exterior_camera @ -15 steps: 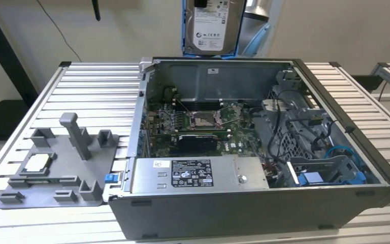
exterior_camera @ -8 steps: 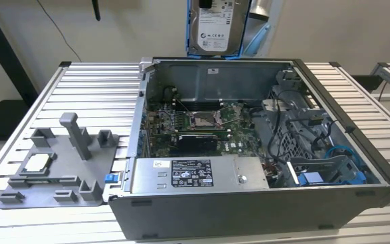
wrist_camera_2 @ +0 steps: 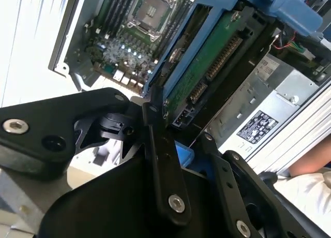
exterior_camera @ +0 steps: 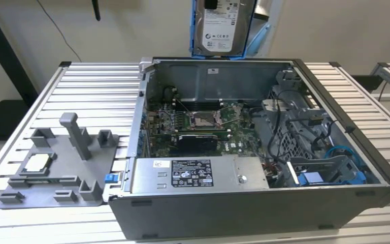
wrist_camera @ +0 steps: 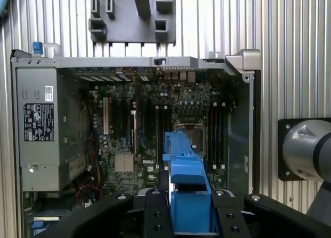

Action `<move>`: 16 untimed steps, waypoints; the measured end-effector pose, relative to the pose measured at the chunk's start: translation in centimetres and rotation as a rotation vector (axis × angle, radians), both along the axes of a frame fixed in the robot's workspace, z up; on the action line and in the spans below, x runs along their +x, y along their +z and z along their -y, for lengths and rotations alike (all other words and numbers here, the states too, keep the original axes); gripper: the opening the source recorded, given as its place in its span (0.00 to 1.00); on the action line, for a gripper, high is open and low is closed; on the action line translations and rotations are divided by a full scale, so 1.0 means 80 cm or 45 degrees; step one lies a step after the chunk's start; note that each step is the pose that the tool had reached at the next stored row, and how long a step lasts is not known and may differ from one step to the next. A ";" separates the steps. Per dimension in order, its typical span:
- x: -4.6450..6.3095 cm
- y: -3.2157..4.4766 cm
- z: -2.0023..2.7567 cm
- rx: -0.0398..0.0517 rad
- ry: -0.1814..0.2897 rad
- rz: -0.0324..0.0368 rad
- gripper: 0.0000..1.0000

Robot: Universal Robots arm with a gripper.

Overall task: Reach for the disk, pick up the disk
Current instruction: 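Pick up the disk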

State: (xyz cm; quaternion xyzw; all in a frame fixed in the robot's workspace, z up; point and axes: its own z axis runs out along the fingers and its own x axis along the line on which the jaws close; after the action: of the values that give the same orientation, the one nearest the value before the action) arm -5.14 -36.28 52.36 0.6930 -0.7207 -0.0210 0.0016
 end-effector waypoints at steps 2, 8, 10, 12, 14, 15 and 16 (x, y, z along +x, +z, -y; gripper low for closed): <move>0.003 -0.0003 0.0000 0.000 0.000 -0.0001 0.00; 0.012 -0.0016 0.0000 0.000 0.000 0.0000 0.00; 0.015 -0.0020 0.0000 0.000 0.000 0.0000 0.00; 0.017 -0.0024 0.0000 0.000 0.000 0.0000 0.00; 0.020 -0.0029 0.0000 0.000 0.000 0.0000 0.00; 0.021 -0.0031 0.0000 0.000 0.000 0.0000 0.00; 0.023 -0.0033 0.0000 0.000 0.000 0.0000 0.00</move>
State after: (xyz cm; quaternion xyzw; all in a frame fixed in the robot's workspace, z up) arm -3.32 -36.28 52.09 0.6930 -0.7207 -0.0210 0.0017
